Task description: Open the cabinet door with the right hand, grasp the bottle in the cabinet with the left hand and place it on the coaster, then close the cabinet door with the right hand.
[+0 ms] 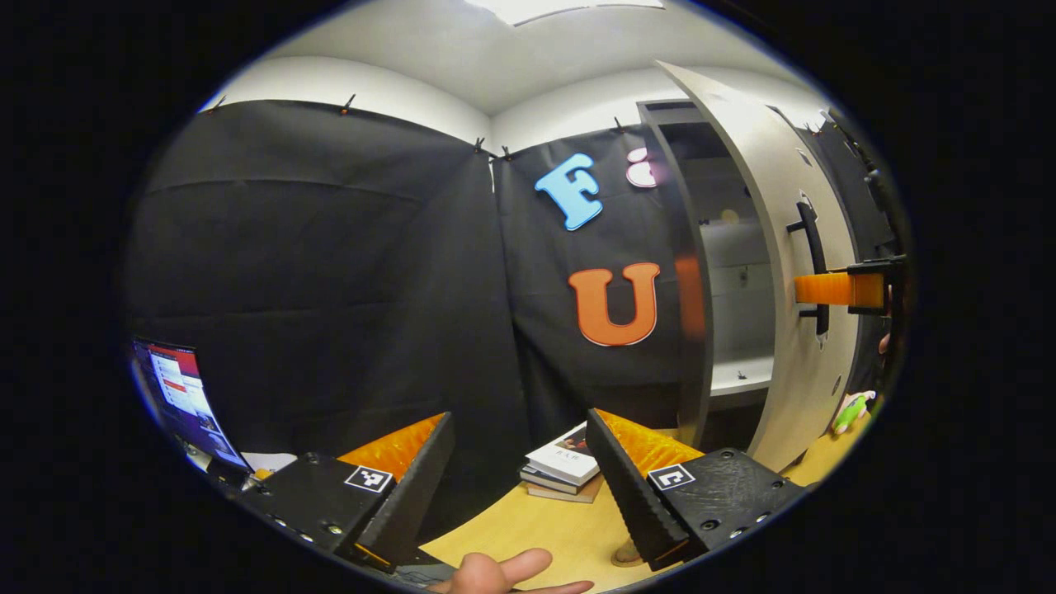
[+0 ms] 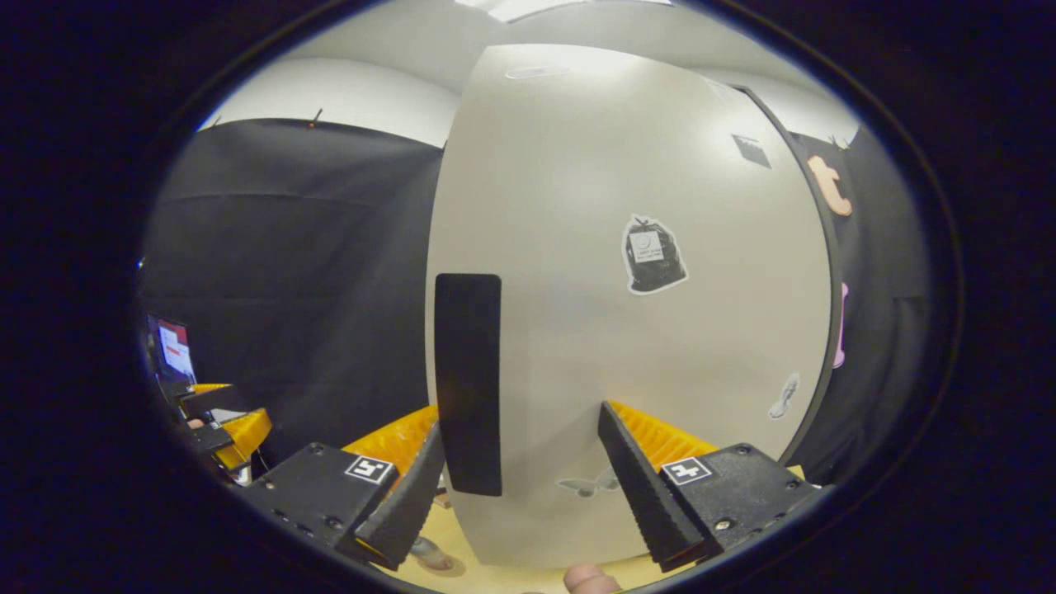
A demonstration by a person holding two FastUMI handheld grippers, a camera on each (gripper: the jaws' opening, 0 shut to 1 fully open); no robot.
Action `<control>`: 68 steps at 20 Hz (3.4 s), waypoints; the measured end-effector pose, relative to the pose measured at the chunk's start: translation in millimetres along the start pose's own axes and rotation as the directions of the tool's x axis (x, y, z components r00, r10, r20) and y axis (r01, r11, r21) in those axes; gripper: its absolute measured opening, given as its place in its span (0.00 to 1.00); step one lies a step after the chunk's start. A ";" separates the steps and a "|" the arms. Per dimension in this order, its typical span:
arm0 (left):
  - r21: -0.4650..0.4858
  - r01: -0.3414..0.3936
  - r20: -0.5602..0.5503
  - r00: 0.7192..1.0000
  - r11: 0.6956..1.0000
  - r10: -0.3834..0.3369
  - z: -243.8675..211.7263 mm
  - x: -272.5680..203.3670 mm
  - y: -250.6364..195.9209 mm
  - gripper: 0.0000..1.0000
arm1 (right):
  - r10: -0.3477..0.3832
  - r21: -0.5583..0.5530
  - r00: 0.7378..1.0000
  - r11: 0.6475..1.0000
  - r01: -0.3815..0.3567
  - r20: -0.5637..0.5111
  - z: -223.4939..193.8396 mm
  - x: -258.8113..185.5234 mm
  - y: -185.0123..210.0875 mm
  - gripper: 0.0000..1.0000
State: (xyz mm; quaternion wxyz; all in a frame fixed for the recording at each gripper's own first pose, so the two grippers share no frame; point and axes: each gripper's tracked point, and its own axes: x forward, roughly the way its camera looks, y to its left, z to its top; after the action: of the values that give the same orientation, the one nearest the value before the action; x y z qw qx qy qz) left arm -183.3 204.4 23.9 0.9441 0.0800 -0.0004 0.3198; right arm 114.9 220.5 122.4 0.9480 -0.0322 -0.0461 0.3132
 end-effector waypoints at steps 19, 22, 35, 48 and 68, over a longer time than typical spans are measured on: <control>0.034 -0.065 -0.026 0.997 0.997 0.066 -9.4 -14.2 33.7 0.97 | -0.028 -0.011 0.999 1.000 0.028 0.023 2.1 66.4 2.8 1.00; 0.039 -0.061 -0.020 0.998 0.997 0.062 -9.2 -17.0 29.6 0.96 | -0.032 -0.021 0.999 0.999 0.032 0.017 2.0 61.3 4.1 1.00; 0.038 0.005 -0.005 1.000 0.999 -0.005 6.1 -20.4 3.3 0.96 | -0.132 -0.018 0.991 0.991 0.132 0.023 -4.3 -7.3 -23.5 1.00; -0.108 0.468 0.013 0.883 0.877 -0.470 47.2 -10.7 -213.0 0.95 | -0.571 0.216 0.813 0.813 0.541 0.114 8.6 -161.4 -112.2 1.00; -0.147 0.501 0.026 0.864 0.853 -0.503 76.2 -70.6 -301.9 0.94 | -0.505 0.199 0.859 0.853 0.483 0.081 -4.7 -191.0 -137.9 0.98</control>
State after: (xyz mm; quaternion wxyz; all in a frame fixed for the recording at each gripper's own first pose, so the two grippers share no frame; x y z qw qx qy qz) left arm -53.4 -86.0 50.0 0.9981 0.0044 0.0032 0.0619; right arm 44.2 -4.3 117.2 0.9907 0.0831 -0.0875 0.0629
